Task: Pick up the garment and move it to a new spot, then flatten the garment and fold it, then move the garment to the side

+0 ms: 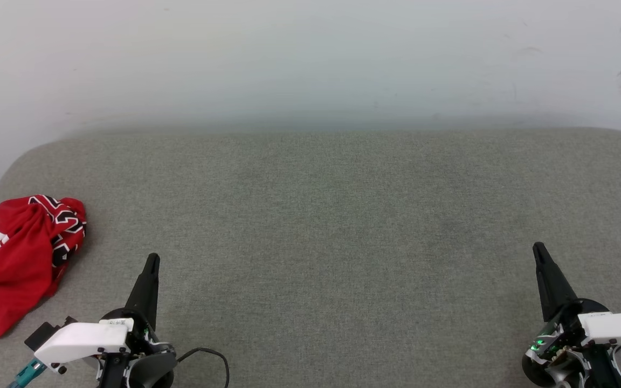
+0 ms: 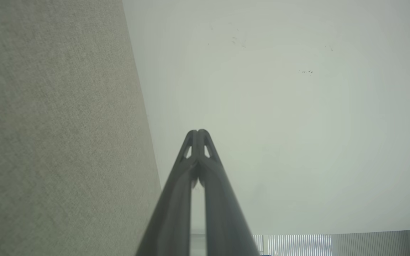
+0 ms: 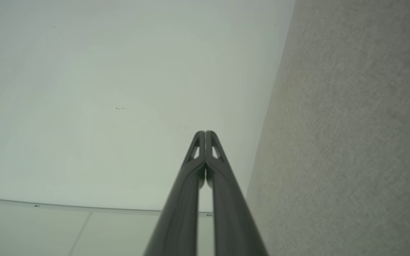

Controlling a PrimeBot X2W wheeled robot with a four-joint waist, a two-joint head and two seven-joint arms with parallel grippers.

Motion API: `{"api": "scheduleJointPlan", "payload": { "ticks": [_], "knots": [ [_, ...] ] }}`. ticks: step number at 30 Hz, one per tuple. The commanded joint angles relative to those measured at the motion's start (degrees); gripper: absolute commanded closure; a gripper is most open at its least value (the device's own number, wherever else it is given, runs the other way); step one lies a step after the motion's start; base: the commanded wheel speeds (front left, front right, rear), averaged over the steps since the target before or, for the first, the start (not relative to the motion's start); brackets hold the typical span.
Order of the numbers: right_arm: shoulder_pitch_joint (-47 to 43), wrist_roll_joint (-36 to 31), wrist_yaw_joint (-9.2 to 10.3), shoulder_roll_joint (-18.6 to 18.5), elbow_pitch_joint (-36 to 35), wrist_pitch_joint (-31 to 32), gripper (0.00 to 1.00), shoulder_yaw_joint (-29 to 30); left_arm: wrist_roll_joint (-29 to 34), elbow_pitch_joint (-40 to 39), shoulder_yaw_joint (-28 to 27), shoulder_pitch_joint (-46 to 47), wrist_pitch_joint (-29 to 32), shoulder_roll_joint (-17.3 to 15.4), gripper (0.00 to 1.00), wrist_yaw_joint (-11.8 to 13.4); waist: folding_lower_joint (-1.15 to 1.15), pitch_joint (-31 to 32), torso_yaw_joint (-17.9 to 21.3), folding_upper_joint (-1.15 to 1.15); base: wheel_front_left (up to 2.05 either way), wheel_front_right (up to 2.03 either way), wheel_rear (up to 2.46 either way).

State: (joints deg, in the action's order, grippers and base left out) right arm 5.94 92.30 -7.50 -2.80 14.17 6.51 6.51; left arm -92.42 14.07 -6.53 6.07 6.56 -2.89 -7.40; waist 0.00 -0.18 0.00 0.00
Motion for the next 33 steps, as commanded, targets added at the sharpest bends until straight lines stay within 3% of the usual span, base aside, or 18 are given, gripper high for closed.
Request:
{"api": "scheduleJointPlan", "payload": {
  "ticks": [1,4,5,23,33],
  "knots": [
    [0.74,0.22,0.02,-0.16,0.05,-0.02,1.00,-0.06,0.01,-0.03,-0.13,0.35,0.10,0.09,1.00,-0.21,0.00,0.00,0.00,0.00,0.00,0.00,0.00],
    [0.75,0.22,0.02,-0.16,0.05,-0.02,1.00,-0.06,0.01,-0.03,-0.13,0.36,0.10,0.09,1.00,-0.21,0.00,0.00,0.00,0.00,0.00,0.00,0.00],
    [-0.01,0.00,0.00,0.00,0.04,0.00,0.00,0.01,0.00,0.05,0.01,0.00,0.00,0.00,0.00,0.00,0.00,0.00,0.00,0.00,0.00,0.00,0.00],
    [-1.88,-2.60,0.01,-0.02,-3.35,-4.60,0.00,-2.20,0.99,-5.35,5.39,-0.55,-4.55,0.02,0.00,-0.01,0.00,0.04,0.04,0.00,0.00,0.00,0.00],
    [-2.23,-11.86,0.01,-0.19,-6.42,-7.07,0.00,-2.62,9.54,-9.04,7.05,-0.61,-7.08,-0.04,0.00,-0.03,0.00,0.02,-0.13,0.00,0.00,0.00,0.00]
  ]
}}
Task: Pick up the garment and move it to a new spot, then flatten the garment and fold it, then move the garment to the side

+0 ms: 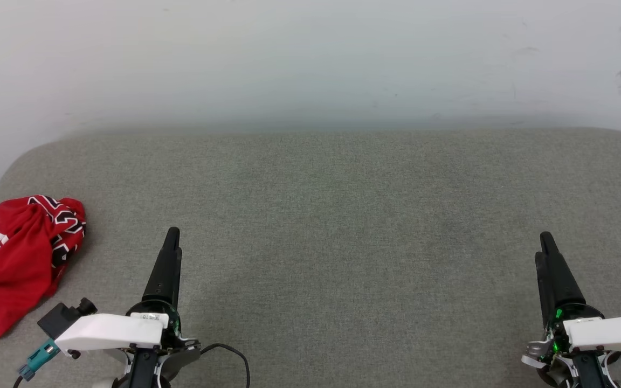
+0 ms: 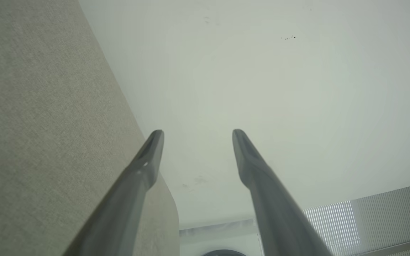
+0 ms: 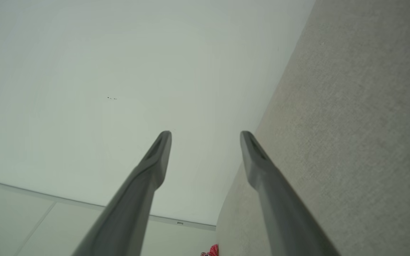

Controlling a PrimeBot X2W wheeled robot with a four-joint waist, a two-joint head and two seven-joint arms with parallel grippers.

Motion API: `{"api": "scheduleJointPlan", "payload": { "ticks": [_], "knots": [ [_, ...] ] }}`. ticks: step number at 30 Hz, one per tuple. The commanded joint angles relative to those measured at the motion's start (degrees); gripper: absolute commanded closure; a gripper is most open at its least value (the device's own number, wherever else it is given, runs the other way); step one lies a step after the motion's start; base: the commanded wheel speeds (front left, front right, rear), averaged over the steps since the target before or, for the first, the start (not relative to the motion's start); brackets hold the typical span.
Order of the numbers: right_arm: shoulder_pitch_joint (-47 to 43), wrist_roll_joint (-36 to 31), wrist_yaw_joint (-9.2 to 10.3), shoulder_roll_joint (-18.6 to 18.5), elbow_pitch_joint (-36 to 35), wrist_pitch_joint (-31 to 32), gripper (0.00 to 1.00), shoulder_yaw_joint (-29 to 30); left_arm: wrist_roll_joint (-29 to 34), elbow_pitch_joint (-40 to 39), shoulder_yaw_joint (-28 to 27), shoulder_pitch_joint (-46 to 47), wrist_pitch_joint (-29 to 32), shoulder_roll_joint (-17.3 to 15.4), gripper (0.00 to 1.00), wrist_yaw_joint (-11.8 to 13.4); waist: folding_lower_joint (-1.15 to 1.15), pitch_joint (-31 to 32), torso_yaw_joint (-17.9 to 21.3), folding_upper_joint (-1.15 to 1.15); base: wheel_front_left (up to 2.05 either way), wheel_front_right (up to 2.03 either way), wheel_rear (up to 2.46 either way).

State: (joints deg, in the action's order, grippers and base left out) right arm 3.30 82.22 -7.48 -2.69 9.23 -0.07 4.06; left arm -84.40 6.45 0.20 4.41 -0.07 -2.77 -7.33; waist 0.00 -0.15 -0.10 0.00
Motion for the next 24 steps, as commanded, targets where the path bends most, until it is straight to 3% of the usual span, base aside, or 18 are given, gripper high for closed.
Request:
{"api": "scheduleJointPlan", "payload": {
  "ticks": [1,13,24],
  "knots": [
    [0.34,-3.31,-0.01,-0.34,-1.79,-0.71,0.00,-0.26,2.76,-1.65,0.38,0.99,-0.69,-0.15,0.00,-0.10,0.00,0.00,-0.05,0.00,0.00,0.00,0.00],
    [-0.38,-18.16,-0.01,-0.29,-4.10,-3.22,0.00,-1.96,19.67,-3.06,2.00,0.73,-3.25,-0.24,0.00,-0.12,0.00,0.14,-0.33,0.00,0.00,0.00,0.00],
    [-1.31,-36.75,-0.01,-0.56,-6.95,-2.88,0.00,-1.51,34.32,-2.90,3.75,0.56,-5.39,-1.89,0.00,-0.14,0.00,0.47,-0.66,0.00,0.00,0.00,0.00]
  ]
}}
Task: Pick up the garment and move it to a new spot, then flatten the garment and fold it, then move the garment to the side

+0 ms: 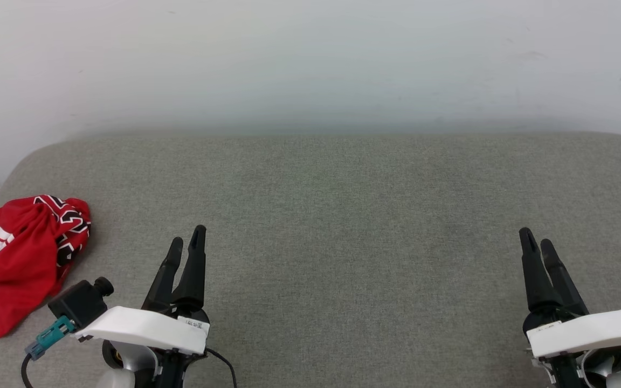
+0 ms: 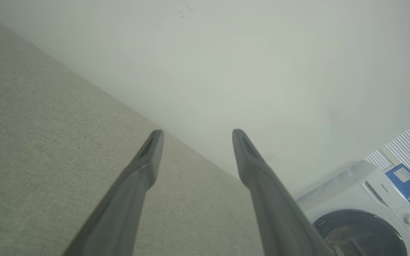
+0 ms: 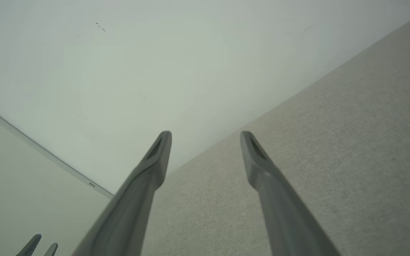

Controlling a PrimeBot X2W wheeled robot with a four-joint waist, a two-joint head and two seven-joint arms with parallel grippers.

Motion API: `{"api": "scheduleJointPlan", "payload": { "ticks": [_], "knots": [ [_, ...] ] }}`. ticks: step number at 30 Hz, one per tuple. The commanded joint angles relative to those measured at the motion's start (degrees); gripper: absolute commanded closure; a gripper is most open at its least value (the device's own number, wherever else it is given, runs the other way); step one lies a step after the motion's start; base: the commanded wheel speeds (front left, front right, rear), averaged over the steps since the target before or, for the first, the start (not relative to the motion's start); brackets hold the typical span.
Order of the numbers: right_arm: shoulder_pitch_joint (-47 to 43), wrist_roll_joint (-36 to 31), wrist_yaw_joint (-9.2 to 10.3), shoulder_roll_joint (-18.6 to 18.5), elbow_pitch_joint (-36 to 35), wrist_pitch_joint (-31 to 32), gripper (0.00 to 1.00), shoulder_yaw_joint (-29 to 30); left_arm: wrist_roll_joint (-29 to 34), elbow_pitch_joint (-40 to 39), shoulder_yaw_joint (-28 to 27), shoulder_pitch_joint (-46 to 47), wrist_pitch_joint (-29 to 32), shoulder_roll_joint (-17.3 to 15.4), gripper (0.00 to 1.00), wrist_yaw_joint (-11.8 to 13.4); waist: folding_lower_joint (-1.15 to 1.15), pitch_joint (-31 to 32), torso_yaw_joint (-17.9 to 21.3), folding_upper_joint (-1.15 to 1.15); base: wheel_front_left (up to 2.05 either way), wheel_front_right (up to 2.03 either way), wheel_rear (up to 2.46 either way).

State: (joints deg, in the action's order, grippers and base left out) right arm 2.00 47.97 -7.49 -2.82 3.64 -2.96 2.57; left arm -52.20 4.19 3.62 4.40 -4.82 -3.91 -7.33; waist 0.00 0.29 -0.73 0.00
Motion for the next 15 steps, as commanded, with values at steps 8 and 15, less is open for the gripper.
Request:
{"api": "scheduleJointPlan", "payload": {
  "ticks": [8,15],
  "knots": [
    [-0.81,-11.72,0.00,-0.57,-2.98,0.69,0.00,0.10,10.61,0.93,0.35,0.75,-1.83,-1.34,0.00,-0.14,0.00,0.20,-0.27,0.00,0.00,0.00,0.00],
    [-1.47,-19.05,0.00,-0.69,-4.04,1.28,0.00,0.37,18.66,1.37,0.13,0.70,-2.99,-1.72,0.00,0.26,0.00,0.31,-0.44,0.00,0.00,0.00,0.00]
  ]
}}
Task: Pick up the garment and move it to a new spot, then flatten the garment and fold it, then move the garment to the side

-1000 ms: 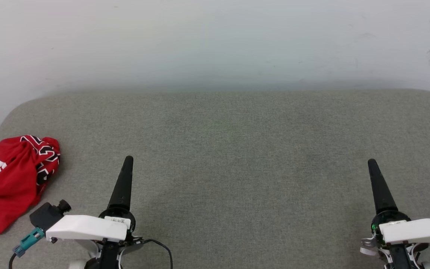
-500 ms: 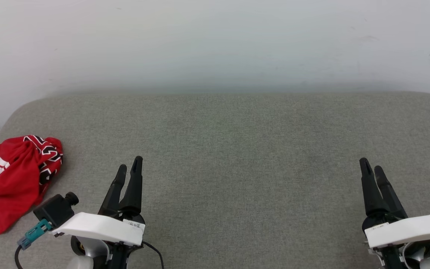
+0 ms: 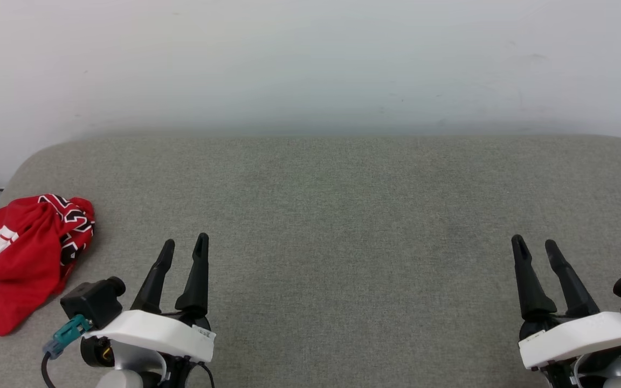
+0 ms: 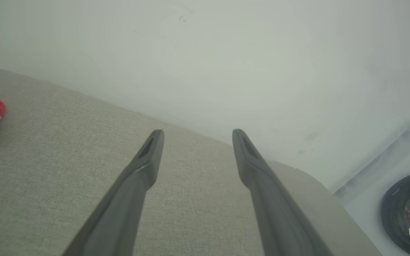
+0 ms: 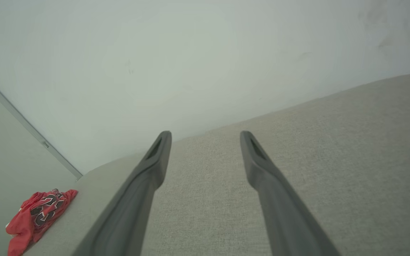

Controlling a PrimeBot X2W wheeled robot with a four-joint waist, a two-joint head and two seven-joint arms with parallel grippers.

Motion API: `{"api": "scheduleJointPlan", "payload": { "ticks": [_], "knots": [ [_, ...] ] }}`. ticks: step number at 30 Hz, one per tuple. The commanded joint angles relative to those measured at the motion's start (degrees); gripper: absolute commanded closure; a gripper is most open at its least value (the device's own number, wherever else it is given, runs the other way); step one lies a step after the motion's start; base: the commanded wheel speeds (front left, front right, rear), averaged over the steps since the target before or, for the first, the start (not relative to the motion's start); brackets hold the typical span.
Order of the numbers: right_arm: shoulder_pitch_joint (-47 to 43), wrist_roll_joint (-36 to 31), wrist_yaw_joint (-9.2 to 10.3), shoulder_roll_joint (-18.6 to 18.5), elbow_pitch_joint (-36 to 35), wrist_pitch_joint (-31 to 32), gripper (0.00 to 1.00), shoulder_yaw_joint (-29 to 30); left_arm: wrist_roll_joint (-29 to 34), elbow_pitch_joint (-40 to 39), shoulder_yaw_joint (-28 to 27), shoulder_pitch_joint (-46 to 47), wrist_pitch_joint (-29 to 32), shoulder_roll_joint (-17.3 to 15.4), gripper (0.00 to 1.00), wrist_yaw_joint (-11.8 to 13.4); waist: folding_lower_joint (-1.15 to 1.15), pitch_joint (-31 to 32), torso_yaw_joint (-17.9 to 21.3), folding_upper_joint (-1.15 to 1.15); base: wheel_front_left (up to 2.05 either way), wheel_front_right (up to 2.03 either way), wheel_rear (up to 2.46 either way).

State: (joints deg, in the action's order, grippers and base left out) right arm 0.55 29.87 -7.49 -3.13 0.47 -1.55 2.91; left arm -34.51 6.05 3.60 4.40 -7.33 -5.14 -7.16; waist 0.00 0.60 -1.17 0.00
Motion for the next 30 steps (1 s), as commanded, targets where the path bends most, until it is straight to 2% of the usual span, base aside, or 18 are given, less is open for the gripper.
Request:
{"api": "scheduleJointPlan", "payload": {
  "ticks": [1,17,30],
  "knots": [
    [-0.12,-2.08,0.00,-0.41,-1.02,-0.17,0.00,0.13,1.94,-0.43,0.23,0.65,-0.67,-0.56,0.00,0.07,0.00,0.00,-0.03,0.00,0.00,0.00,0.00],
    [-1.27,-14.07,0.00,-0.15,-2.96,0.14,0.00,0.45,13.27,-0.10,2.28,0.62,-2.96,-2.10,0.00,0.71,0.00,0.14,-0.47,0.00,0.00,0.00,0.00],
    [-2.34,-20.05,0.00,0.20,-4.47,-0.05,0.00,0.77,18.30,1.18,2.64,0.59,-4.62,-1.94,0.00,0.38,0.00,0.22,-0.90,0.00,0.00,0.00,0.00]
  ]
}}
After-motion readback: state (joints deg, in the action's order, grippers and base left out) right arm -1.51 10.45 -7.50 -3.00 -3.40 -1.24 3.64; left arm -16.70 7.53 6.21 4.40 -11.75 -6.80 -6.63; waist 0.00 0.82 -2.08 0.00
